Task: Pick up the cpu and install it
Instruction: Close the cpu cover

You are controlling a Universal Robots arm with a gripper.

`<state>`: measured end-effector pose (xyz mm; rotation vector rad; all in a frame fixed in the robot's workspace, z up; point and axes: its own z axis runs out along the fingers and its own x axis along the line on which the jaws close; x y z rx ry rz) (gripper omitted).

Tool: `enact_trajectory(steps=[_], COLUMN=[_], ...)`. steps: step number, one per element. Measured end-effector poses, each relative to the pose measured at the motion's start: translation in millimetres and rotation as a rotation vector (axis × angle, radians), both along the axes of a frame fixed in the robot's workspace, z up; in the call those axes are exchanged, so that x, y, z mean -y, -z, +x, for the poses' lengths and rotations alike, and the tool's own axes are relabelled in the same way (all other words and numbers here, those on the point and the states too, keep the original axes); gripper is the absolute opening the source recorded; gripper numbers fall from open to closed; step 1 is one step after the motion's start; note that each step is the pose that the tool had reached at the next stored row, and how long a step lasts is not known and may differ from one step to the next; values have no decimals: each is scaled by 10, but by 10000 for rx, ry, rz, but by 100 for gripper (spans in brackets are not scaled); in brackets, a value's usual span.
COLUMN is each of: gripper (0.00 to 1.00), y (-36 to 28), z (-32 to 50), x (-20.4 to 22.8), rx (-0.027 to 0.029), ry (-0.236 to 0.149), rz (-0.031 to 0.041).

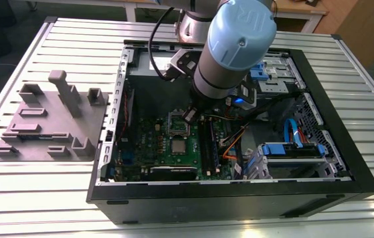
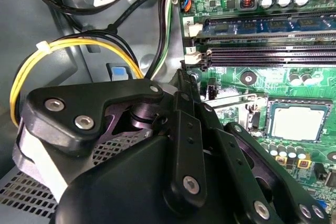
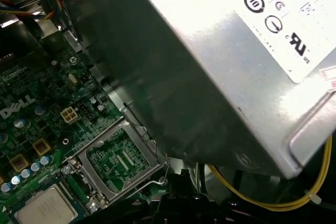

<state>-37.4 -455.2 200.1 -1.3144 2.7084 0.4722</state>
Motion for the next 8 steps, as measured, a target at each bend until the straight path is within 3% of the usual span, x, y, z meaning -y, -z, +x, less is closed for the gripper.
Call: enact_trajectory(steps=[6,8], gripper=[10,10], y=[12,12], z=[-14,-15], x=[-6,-7], rx=[-1,0], ry=[-4,-4], rz=[-9,-60])
